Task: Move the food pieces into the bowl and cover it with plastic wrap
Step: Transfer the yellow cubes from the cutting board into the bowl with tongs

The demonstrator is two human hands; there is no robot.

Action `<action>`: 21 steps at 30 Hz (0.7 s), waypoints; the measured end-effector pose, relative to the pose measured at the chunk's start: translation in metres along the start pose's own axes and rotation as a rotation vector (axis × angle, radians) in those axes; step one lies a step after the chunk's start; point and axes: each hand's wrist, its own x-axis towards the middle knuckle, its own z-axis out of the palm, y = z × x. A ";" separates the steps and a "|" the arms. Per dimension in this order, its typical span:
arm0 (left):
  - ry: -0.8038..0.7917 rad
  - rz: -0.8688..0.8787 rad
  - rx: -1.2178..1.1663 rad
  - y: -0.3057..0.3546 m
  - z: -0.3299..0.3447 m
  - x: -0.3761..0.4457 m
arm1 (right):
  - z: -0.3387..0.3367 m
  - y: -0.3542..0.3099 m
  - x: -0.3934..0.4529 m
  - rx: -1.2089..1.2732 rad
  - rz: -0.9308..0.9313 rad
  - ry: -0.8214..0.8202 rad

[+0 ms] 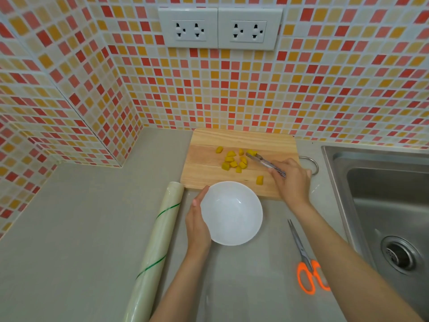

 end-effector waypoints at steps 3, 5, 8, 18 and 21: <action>0.001 0.009 0.010 0.001 0.000 -0.001 | -0.020 -0.014 -0.029 0.088 -0.124 -0.018; -0.006 0.015 0.019 0.003 0.000 -0.001 | -0.031 -0.022 -0.047 0.065 -0.246 -0.089; -0.021 0.016 0.016 0.004 0.001 -0.002 | -0.044 -0.027 -0.063 -0.072 -0.402 -0.224; -0.028 0.037 0.042 0.001 -0.001 0.000 | -0.060 -0.018 -0.048 -0.083 -0.356 -0.256; -0.024 0.021 0.036 0.002 -0.001 0.000 | -0.050 -0.001 -0.035 -0.086 -0.156 -0.126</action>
